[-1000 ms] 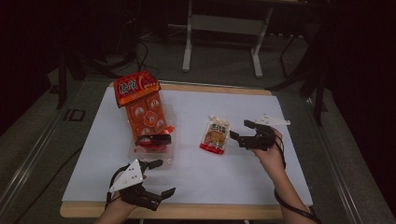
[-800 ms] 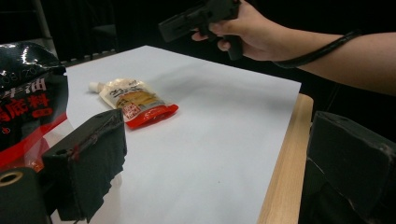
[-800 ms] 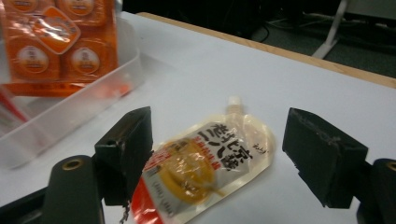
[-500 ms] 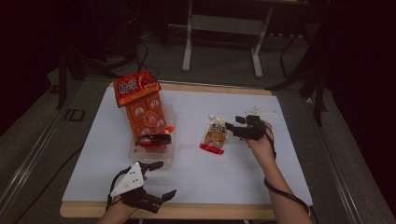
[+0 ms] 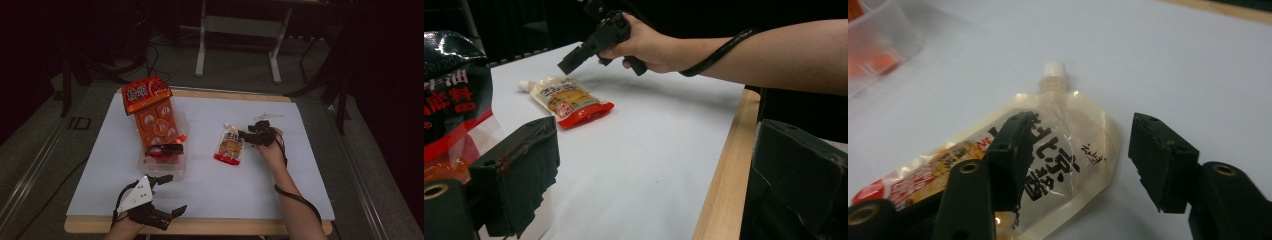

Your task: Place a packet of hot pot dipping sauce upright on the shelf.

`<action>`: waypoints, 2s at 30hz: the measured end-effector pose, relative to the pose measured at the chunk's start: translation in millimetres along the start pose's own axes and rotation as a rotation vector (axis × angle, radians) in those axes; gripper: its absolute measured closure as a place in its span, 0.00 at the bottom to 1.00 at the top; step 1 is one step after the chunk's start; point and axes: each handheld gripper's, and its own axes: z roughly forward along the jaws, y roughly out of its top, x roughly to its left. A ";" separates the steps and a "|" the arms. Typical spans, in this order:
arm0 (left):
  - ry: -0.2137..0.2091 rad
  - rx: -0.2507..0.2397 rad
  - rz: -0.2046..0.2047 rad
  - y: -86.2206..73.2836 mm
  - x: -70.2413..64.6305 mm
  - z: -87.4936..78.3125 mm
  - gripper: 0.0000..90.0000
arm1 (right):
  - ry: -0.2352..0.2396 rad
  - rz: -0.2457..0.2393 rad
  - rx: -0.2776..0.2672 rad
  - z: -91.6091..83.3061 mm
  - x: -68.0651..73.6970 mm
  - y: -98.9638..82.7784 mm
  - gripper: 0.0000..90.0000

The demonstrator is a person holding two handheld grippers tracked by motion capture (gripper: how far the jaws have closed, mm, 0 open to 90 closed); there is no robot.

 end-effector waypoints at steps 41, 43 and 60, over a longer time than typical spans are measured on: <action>-0.008 0.020 -0.002 -4.3 -0.9 2.2 0.06 | -0.029 0.026 0.068 -0.9 14.9 10.4 1.00; -0.004 0.023 0.003 -4.5 -0.4 2.5 0.06 | -0.022 0.023 0.053 -7.3 17.2 13.0 1.00; -0.013 -0.024 0.044 -5.8 3.0 6.3 0.07 | 0.116 -0.037 -0.074 -61.1 59.4 34.9 1.00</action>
